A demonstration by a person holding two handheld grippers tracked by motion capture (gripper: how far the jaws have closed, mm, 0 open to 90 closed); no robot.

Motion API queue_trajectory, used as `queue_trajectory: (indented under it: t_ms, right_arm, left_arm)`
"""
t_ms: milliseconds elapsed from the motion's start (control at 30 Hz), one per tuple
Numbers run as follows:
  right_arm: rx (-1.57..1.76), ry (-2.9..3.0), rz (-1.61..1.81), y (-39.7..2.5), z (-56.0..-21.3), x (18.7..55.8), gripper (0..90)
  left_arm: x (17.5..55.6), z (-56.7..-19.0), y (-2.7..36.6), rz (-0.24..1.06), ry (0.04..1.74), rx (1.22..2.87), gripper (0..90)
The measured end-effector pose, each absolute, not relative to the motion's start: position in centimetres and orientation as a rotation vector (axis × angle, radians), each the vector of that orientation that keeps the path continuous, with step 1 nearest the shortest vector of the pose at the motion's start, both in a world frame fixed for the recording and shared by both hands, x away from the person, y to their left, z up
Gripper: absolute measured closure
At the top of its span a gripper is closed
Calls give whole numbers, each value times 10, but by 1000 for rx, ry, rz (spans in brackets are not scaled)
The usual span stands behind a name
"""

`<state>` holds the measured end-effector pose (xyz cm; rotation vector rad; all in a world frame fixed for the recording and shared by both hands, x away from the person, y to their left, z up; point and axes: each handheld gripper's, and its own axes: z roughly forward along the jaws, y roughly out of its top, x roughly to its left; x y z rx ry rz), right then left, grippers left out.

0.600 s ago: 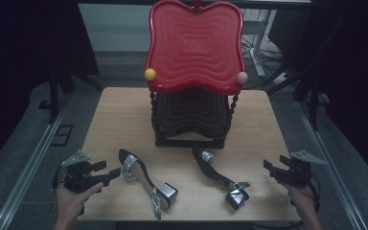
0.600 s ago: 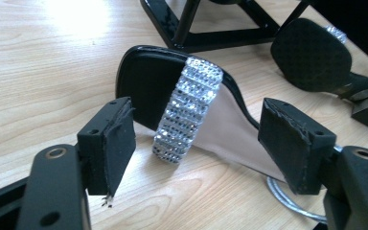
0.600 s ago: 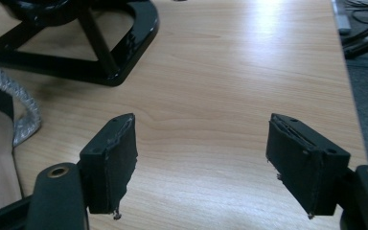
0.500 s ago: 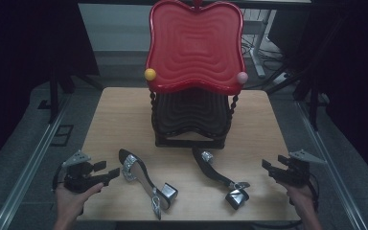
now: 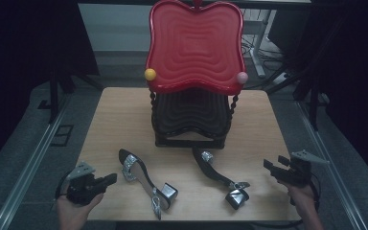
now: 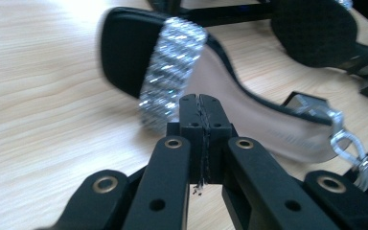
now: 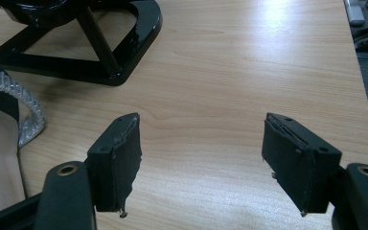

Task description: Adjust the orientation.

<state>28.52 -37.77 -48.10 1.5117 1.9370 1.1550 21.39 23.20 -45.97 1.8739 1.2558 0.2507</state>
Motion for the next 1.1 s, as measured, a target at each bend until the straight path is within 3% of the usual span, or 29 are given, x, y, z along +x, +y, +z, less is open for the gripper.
queue_trajectory:
  t_ms: [467,1100]
  right_arm:
    - [1559,1920,1130,-382,-483,286,305]
    - [1547,1964,1097,-376,-488,287,309]
  left_arm:
    - [259,-476,183,165,1252,1944,900]
    - [285,-482,166,103,1265,1946,900]
